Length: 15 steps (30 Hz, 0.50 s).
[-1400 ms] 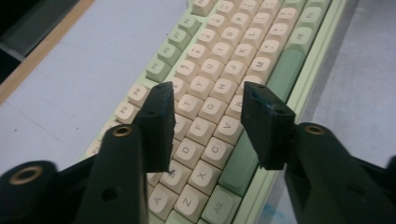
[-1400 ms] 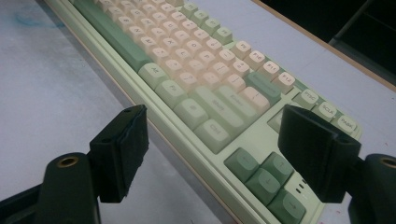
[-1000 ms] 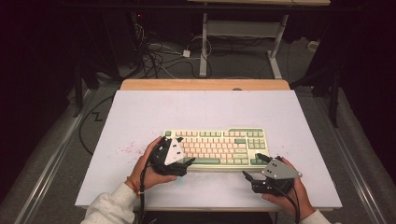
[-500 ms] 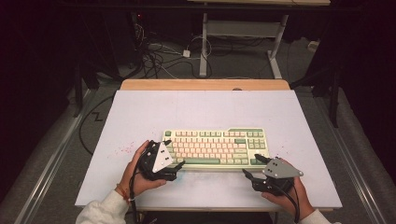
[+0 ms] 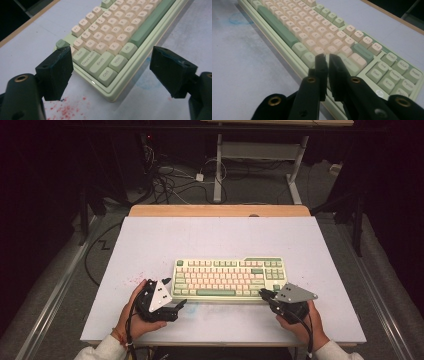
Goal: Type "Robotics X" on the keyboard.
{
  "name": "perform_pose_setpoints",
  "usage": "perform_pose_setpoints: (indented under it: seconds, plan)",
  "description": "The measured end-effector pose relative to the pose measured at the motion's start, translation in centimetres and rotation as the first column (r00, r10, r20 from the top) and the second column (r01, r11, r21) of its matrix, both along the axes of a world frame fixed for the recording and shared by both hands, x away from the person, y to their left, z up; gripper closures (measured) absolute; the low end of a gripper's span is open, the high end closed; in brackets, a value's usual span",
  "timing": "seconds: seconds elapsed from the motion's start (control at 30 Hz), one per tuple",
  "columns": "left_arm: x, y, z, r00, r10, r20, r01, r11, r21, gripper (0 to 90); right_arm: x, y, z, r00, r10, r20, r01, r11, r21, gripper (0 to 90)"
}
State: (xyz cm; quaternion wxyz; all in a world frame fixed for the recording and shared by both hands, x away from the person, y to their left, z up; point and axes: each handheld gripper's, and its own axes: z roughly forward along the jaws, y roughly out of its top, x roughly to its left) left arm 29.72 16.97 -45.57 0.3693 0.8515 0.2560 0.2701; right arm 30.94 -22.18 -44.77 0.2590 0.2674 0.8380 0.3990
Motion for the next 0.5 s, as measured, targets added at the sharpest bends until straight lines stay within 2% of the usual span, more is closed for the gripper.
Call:
perform_pose_setpoints:
  seconds: [0.2,0.27,0.37,0.5]
  plan:
    - [-0.2,0.6,-0.5,0.9996,0.009,-0.026,-0.009,0.9998,0.018,17.8,1.8,1.8,0.3,0.9992,0.023,-0.033,-0.024,0.999,-0.026,90.0]
    - [-0.2,0.9,-0.3,0.9995,0.012,-0.028,-0.012,0.9999,0.012,17.8,2.6,2.8,0.4,0.9989,0.03,-0.035,-0.031,0.999,-0.033,90.0]
    - [0.0,1.1,-0.2,0.9993,0.024,-0.029,-0.024,0.9997,-0.005,17.9,3.7,3.8,0.6,0.9979,0.035,-0.054,-0.036,0.999,-0.019,90.0]
    - [0.3,1.2,-0.5,0.9988,0.023,-0.044,-0.022,0.9997,0.004,18.1,5.2,5.3,0.6,0.9978,0.033,-0.058,-0.035,0.999,-0.041,90.0]
